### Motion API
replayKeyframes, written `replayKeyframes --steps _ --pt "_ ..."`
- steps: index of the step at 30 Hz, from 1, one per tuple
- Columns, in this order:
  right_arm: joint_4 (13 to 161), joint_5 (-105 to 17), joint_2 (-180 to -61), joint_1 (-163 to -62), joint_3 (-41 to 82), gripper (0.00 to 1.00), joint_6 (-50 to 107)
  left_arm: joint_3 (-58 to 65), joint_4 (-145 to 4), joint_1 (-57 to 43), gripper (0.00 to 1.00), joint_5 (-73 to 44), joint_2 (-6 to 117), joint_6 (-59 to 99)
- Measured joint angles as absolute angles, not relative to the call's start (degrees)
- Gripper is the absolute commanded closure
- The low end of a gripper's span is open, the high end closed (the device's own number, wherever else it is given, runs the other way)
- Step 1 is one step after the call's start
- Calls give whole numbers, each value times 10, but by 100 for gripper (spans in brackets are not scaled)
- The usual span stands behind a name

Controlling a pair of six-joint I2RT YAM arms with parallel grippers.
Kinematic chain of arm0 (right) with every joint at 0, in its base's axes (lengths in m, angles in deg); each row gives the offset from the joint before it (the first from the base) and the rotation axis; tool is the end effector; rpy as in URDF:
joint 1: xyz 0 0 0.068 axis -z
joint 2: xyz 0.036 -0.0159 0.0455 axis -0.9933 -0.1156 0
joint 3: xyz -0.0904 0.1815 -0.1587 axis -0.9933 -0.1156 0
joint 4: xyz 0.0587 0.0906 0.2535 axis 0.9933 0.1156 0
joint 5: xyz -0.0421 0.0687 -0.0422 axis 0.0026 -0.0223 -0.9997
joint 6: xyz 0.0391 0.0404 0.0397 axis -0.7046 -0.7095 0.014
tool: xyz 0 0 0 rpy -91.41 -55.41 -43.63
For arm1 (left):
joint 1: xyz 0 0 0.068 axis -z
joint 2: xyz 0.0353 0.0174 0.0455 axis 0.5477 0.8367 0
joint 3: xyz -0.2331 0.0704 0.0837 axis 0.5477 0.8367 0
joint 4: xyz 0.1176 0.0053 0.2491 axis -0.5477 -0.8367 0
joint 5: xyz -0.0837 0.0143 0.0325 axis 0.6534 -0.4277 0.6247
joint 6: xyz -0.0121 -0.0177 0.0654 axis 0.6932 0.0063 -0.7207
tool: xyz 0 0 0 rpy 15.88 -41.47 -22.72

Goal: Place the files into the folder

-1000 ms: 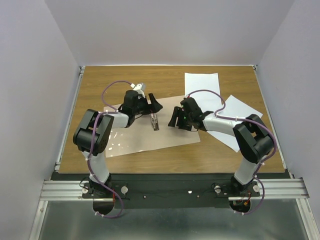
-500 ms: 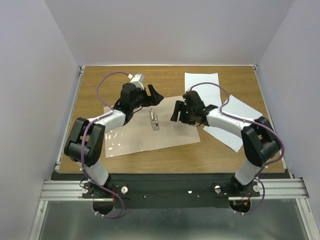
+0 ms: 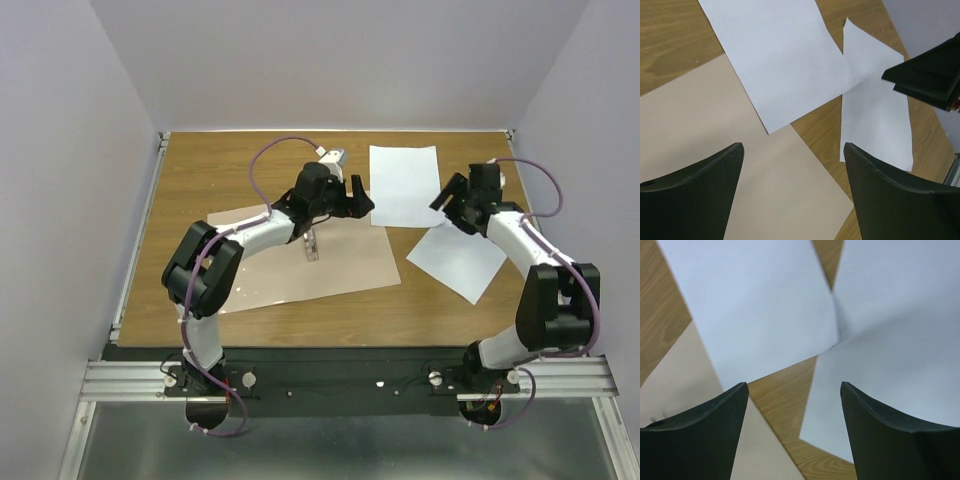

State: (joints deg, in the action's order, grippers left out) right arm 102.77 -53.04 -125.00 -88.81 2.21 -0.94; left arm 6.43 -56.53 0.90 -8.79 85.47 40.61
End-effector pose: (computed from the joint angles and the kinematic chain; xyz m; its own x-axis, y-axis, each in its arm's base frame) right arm 0.3490 0.0317 0.2030 -0.6030 0.5402 -0.5871 0.3535 0.8406 0.4103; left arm 0.3662 -0.2640 0.2059 -0.6258 -0.1995 -0.7540 0.4703 0.6747 -0.5688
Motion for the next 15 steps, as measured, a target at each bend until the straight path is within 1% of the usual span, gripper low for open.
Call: replayKeyframes --steps 3,7,10,11,15 --pt "1031 -530 -1278 -839 22 19 0 55 -581 21 10 -88 877 406" --pt "1035 -528 -1335 -815 36 22 8 54 -592 27 10 -88 881 406" --pt "1039 -524 -1375 -809 52 26 12 55 -591 27 10 -90 881 406" --pt "1039 -520 -1387 -808 59 29 12 58 -590 27 10 -91 881 406" --pt "1038 -513 -1421 -807 90 35 14 77 -591 26 10 -95 872 406"
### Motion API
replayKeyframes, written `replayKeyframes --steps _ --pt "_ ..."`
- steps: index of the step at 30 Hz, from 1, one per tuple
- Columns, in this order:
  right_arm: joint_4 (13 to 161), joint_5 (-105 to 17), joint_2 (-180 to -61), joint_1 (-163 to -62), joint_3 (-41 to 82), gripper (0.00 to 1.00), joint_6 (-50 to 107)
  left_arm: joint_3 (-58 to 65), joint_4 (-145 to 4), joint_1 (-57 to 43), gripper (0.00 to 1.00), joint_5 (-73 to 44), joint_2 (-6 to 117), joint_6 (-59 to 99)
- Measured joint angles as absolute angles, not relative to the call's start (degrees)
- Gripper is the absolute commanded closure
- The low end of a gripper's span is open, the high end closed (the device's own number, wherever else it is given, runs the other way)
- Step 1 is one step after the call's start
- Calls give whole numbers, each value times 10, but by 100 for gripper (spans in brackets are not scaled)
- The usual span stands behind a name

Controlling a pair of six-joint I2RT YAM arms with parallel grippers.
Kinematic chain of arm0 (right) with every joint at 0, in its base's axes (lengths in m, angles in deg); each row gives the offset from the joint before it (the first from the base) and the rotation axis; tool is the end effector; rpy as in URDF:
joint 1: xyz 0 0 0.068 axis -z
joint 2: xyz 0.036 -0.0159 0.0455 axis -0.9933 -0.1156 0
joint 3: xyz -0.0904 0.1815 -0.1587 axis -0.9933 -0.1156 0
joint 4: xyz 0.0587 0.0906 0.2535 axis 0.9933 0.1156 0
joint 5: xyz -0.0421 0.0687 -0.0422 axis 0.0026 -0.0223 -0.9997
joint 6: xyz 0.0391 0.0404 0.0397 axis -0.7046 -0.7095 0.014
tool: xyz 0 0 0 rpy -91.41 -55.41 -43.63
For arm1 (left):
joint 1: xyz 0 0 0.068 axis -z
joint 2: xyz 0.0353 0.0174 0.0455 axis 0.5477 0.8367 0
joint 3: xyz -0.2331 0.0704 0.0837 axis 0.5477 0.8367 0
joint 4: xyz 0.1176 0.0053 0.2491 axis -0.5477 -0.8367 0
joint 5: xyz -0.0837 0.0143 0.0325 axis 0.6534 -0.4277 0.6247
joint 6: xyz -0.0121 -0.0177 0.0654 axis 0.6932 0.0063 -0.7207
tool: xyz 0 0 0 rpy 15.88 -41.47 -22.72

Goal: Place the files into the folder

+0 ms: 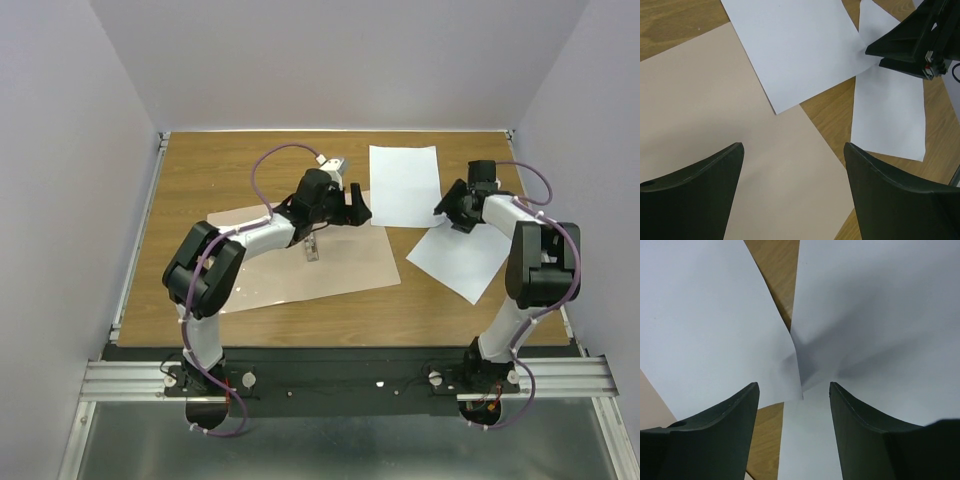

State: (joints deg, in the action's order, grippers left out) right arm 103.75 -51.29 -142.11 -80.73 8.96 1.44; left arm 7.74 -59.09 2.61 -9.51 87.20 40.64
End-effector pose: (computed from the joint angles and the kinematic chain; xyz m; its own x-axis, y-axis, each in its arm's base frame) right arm 0.3878 -0.0177 0.1362 -0.6572 0.5921 -0.4663 0.4997 0.8055 0.3186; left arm 0.3559 -0.2723 0.1794 -0.6860 -0.1439 -0.7133 0.4387 0.7003 -0.5631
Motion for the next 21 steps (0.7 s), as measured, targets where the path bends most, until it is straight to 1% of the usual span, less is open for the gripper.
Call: replayKeyframes --steps 9,10,11,13,14,16,19,21 --pt "1027 -477 -1461 -807 114 48 11 108 -592 26 10 -114 842 406" --pt "1027 -472 -1463 -807 114 51 11 111 -592 26 10 -116 839 406" --pt "1025 -466 -1467 -807 114 57 10 116 -593 26 10 -120 834 406" --pt "1020 -457 -1472 -807 114 61 9 120 -595 26 10 -127 828 406" --pt "1018 -454 -1474 -807 114 66 7 121 -595 26 10 -131 825 406" --pt "1015 -450 -1477 -807 114 71 5 125 -598 26 10 -139 818 406" --pt "1012 -449 -1480 -807 114 83 1 130 -604 26 10 -147 807 407" --pt "1011 -449 -1480 -807 114 97 -1 134 -605 26 10 -153 799 406"
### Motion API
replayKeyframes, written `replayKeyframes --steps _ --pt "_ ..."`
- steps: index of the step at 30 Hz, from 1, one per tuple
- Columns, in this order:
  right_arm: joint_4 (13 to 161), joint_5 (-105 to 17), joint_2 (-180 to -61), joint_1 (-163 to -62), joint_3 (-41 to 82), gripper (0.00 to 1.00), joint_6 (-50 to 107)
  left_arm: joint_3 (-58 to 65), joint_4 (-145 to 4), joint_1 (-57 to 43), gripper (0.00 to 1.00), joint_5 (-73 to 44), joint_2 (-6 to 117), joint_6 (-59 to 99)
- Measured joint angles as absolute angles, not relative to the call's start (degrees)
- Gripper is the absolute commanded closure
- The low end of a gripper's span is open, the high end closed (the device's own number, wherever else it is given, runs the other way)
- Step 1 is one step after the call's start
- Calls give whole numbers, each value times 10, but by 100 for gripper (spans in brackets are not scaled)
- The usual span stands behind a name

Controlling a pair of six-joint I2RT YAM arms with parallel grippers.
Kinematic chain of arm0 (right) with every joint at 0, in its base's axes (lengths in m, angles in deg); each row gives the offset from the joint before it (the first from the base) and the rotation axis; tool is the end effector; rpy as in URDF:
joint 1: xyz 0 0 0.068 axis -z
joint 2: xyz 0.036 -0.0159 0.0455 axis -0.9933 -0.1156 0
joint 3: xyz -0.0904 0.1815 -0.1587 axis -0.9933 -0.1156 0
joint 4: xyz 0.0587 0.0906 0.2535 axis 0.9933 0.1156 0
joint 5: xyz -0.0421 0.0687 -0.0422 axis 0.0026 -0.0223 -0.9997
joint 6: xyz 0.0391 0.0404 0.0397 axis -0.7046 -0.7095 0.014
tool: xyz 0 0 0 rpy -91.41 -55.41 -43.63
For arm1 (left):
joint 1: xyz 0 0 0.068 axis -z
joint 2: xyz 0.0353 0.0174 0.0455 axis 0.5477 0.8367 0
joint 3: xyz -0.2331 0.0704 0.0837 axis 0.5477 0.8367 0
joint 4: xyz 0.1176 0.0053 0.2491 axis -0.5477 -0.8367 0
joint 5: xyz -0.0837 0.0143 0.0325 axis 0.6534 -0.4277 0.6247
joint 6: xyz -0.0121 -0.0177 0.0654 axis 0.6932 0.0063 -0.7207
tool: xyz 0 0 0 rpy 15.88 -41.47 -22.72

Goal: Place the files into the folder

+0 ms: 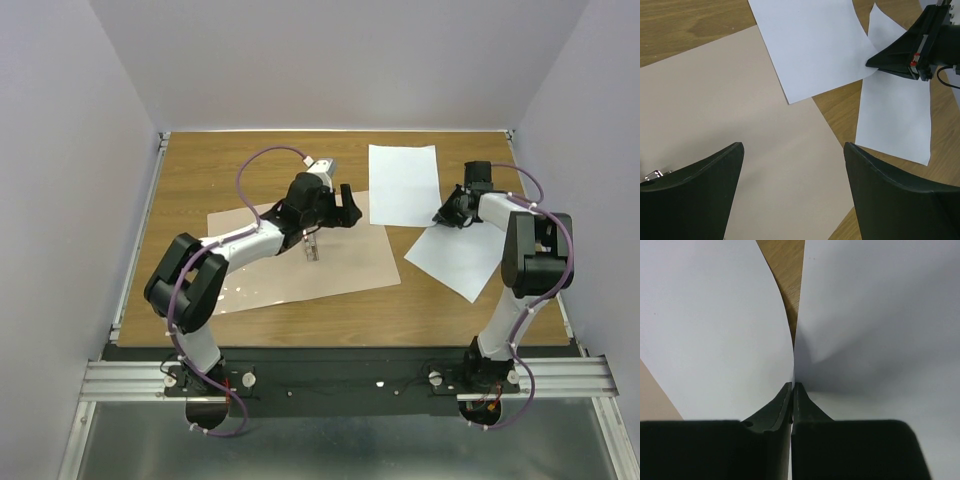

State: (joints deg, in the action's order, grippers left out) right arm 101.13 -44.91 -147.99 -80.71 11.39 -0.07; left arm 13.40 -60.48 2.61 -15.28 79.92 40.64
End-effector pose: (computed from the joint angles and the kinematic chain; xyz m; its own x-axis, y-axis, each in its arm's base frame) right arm 0.4036 -0.0124 0.1144 -0.6861 0.6116 -0.3940 0.4717 0.7863 0.3990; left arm 0.3378 -0.2525 0.1935 -0.6505 -0.1812 -0.7376 0.3878 0.7557 -0.5277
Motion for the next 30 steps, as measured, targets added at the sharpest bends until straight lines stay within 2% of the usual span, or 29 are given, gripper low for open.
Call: replayKeyframes --steps 11,21,30 --pt "1007 -446 -1463 -807 114 99 16 243 -614 -2 10 -184 678 425" --pt "969 -346 -1356 -816 114 99 12 420 -608 -47 10 -205 530 477" --pt "934 -295 -1287 -897 74 99 -8 490 -601 -70 10 -207 503 503"
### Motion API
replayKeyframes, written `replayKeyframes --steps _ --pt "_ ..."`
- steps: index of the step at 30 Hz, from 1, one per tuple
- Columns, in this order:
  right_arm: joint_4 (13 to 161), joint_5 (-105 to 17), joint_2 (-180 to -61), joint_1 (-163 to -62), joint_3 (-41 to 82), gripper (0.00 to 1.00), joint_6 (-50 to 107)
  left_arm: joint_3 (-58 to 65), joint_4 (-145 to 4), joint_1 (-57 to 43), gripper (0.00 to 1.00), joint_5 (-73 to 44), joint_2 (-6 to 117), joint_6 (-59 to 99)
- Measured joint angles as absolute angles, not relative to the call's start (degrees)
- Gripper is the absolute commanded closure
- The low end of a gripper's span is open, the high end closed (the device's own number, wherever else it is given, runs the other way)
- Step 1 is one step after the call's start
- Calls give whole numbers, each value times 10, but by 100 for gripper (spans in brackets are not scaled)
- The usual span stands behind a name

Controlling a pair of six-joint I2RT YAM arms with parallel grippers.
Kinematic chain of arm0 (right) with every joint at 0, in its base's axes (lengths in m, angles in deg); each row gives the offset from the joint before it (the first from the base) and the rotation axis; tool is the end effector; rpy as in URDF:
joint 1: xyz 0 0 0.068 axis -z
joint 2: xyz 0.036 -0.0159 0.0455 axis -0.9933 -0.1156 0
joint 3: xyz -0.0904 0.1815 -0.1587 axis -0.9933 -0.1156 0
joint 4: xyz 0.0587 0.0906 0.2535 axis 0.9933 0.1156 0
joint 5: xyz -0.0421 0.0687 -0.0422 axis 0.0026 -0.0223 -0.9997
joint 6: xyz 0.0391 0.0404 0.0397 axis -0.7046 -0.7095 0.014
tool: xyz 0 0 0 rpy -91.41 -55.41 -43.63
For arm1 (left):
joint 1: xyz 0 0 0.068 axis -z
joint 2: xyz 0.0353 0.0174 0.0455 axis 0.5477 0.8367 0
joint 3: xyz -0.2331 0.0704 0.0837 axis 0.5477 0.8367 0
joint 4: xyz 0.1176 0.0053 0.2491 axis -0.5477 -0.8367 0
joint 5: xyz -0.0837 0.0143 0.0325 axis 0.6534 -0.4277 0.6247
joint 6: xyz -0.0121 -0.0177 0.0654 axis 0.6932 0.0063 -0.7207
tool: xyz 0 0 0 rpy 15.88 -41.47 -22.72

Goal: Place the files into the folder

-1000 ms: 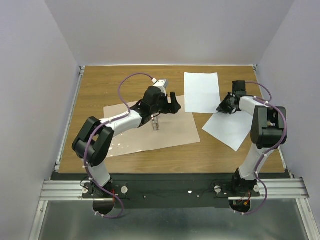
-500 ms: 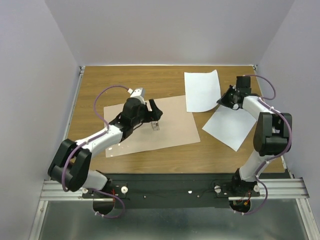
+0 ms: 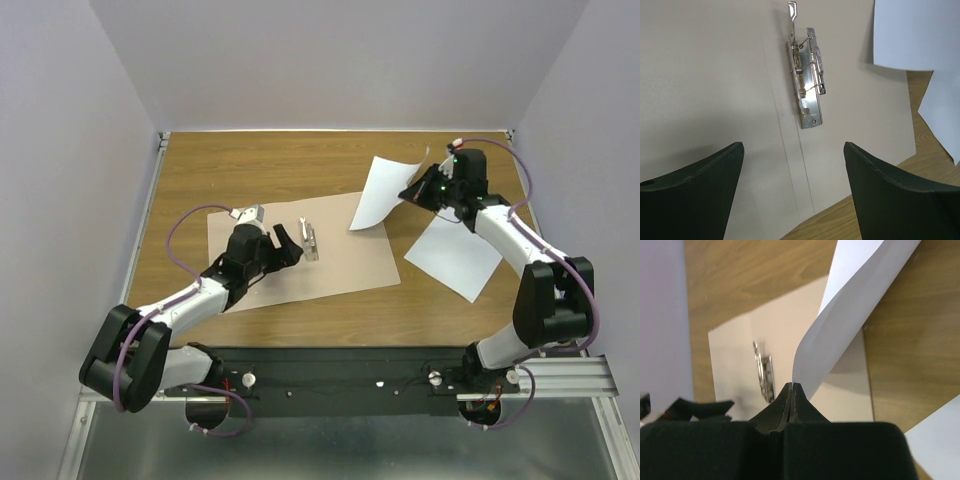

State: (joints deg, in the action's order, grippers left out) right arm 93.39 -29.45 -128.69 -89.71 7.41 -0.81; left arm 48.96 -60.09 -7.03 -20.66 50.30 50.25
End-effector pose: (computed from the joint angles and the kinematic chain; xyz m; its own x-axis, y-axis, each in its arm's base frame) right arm 0.3755 0.0627 0.2320 -0.6853 0.4774 -0.5499 -0.0080 0.7502 0.6612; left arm 0.2479 -0.1239 0.1462 -0.6531 -0.4205 -0.6298 0.0439 0.8093 -0.5858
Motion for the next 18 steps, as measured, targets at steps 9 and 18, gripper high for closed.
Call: replayKeyframes --steps 9,18 --pt "916 -280 -1243 -964 -54 99 -25 506 -585 -83 10 -206 509 511" --pt "896 -280 -1222 -969 -156 99 -47 507 -560 -93 10 -205 564 514"
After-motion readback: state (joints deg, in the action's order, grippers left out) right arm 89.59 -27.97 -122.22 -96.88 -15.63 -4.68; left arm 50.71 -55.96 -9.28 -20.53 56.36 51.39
